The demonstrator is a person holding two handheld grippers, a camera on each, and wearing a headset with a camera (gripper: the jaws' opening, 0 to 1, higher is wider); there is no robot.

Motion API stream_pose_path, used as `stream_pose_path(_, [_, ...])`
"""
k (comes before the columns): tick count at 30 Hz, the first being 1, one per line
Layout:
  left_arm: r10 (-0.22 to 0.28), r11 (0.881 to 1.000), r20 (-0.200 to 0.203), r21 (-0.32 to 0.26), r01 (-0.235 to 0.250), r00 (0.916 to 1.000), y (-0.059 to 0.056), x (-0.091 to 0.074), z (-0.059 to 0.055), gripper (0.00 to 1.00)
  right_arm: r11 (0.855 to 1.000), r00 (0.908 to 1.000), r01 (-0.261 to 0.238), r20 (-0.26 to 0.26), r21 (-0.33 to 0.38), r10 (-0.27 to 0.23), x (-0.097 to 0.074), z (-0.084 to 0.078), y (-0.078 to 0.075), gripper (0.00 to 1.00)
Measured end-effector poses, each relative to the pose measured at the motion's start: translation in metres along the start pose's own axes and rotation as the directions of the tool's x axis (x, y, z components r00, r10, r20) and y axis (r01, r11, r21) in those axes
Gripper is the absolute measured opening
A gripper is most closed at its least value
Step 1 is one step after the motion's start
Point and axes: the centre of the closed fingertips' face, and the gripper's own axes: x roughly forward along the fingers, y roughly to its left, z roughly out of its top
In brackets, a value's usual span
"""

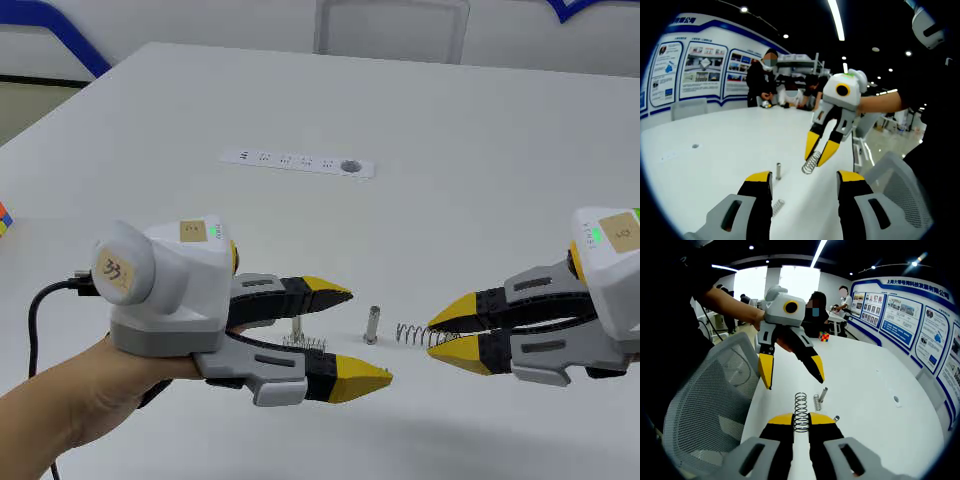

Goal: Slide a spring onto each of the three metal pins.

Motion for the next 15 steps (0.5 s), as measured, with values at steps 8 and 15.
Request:
stream_pose_path(8, [-0.041, 0.999, -0.034, 0.016, 0.041, 0.9986, -0.008, 0.003, -0.007, 0.46, 0.999, 0.9992, -0.04, 0.0, -0.022, 0.04, 0.013, 0.006, 0.01, 0.11])
stream_pose_path(15, [-0.069, 0.997, -0.036, 0.022, 0.069, 0.997, -0.013, 0.002, -0.01, 0.34, 0.997, 0.9975, -0.071, -0.002, -0.041, 0.071, 0.016, 0.011, 0.019, 0.11])
